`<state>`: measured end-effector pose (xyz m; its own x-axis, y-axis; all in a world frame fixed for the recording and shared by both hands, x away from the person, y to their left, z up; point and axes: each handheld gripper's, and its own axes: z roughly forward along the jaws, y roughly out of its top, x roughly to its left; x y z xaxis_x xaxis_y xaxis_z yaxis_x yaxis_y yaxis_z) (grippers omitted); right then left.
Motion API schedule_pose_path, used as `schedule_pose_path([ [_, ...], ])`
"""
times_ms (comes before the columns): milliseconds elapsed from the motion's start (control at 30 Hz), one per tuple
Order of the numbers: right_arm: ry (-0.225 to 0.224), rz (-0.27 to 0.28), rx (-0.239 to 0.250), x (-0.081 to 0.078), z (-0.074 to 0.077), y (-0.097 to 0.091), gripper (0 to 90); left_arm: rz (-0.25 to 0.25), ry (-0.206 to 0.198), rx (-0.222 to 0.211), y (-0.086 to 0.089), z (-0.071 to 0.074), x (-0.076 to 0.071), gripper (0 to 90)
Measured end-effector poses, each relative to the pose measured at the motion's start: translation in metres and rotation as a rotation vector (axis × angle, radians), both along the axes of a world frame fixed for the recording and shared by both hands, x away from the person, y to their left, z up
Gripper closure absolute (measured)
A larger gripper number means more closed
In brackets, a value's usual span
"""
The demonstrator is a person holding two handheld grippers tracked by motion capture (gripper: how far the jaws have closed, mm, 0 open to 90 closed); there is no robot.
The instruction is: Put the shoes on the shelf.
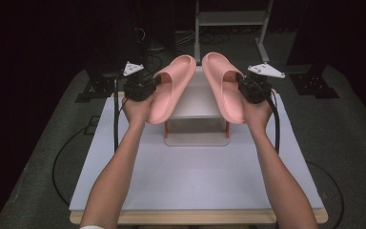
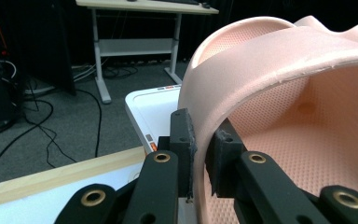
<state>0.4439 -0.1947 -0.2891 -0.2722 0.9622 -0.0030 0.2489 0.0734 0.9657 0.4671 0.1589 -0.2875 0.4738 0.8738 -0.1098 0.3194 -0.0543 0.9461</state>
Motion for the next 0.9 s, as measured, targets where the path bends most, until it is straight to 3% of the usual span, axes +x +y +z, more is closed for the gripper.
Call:
schedule_pose_path([
  [533, 0.023, -0.015, -0.027, 0.023, 0.006, 0.016, 82.5, 0.035, 0.028, -0.002, -0.004, 0.001, 0.014, 81.7],
  [900, 0.07, -0.034, -0.026, 0.033, 0.002, 0.022, 82.4, 0.062, 0.057, 0.03, -0.01, 0.001, 0.023, 81.6],
])
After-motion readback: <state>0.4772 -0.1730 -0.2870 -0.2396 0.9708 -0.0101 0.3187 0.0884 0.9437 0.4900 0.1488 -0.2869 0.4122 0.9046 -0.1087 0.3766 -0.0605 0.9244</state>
